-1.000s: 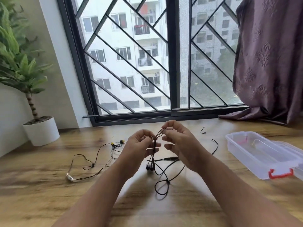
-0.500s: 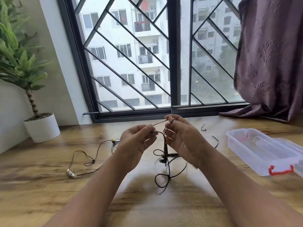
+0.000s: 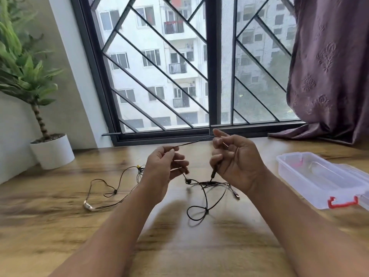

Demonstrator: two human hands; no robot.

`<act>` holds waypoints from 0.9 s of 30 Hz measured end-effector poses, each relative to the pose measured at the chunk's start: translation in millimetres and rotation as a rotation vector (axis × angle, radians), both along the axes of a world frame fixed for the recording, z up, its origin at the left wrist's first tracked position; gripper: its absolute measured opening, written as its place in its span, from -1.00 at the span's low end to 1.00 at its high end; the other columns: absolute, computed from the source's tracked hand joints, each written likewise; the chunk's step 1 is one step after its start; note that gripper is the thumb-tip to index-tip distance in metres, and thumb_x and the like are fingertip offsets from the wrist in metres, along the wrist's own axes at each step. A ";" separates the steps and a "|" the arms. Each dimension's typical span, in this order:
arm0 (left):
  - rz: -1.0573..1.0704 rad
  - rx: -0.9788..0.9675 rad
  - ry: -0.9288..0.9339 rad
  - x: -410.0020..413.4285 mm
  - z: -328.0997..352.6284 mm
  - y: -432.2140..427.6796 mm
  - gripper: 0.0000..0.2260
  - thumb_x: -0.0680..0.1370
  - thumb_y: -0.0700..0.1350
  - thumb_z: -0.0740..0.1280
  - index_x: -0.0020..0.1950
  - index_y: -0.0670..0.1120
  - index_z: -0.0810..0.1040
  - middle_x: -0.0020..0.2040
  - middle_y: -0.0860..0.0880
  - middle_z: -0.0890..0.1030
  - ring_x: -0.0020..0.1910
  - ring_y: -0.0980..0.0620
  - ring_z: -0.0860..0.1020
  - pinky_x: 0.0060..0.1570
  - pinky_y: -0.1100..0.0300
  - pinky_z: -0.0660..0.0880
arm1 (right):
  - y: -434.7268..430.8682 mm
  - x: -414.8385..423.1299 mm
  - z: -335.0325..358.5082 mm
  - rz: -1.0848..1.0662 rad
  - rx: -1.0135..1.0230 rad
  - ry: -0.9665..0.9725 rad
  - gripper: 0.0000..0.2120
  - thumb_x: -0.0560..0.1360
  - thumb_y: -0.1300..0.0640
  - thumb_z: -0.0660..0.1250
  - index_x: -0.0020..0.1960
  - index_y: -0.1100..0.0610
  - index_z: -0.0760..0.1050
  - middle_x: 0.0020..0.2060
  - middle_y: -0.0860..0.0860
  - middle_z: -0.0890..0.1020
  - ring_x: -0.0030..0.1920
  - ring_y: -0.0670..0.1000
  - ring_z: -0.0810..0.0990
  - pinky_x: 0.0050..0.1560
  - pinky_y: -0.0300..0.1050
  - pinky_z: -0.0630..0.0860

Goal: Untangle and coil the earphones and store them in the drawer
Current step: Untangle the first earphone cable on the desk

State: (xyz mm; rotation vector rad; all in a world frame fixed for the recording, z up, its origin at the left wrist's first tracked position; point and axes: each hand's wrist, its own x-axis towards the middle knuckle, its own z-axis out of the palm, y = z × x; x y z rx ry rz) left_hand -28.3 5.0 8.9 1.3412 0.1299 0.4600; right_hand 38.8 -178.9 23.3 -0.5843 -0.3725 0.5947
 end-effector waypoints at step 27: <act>0.109 0.932 -0.023 5.8 -20.4 -5.8 -0.85 0.54 -0.01 0.45 0.07 -0.03 0.65 -0.04 0.05 0.63 -0.14 0.12 0.62 -0.29 0.46 0.46 | -11.5 1.9 10.4 -0.090 0.223 0.069 -0.30 0.32 0.54 0.08 0.46 0.33 0.33 0.41 0.19 0.46 0.34 0.25 0.57 0.24 0.30 0.57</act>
